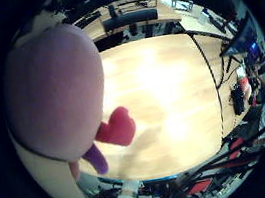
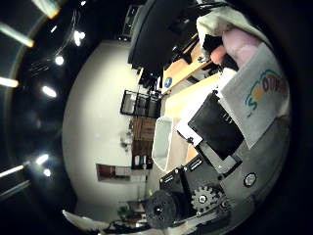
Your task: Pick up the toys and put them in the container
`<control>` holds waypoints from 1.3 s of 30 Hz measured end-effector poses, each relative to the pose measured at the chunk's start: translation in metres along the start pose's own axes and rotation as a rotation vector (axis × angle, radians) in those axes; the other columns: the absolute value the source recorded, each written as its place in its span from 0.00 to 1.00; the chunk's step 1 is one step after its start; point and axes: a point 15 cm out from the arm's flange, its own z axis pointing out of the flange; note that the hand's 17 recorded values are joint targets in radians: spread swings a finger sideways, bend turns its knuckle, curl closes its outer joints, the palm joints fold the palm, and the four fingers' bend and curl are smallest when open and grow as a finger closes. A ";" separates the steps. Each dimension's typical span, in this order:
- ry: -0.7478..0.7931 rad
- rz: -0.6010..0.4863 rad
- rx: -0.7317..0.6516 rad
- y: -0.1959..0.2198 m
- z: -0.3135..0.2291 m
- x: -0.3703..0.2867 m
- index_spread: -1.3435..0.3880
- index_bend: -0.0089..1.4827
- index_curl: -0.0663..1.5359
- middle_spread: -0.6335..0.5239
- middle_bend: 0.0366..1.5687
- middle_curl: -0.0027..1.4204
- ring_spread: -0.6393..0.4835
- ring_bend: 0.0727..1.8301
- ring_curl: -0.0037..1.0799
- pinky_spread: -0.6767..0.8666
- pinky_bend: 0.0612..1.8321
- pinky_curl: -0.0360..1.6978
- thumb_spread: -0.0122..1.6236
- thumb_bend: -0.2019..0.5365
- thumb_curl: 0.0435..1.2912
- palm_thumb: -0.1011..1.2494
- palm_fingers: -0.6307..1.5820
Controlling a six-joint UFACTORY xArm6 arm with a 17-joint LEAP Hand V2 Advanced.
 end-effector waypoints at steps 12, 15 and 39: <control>-0.075 -0.308 -0.153 0.054 0.049 -0.219 0.53 0.60 0.64 0.27 0.65 0.66 0.35 0.76 0.60 0.26 0.80 0.33 0.58 0.26 0.69 0.88 0.77; -0.098 -0.365 -0.203 0.078 0.063 -0.259 0.53 0.59 0.64 0.27 0.65 0.67 0.35 0.76 0.60 0.26 0.80 0.34 0.58 0.26 0.70 0.88 0.77; -0.160 -0.549 -0.346 0.145 0.163 -0.345 0.52 0.57 0.68 0.26 0.61 0.71 0.34 0.73 0.64 0.26 0.79 0.35 0.59 0.26 0.73 0.87 0.77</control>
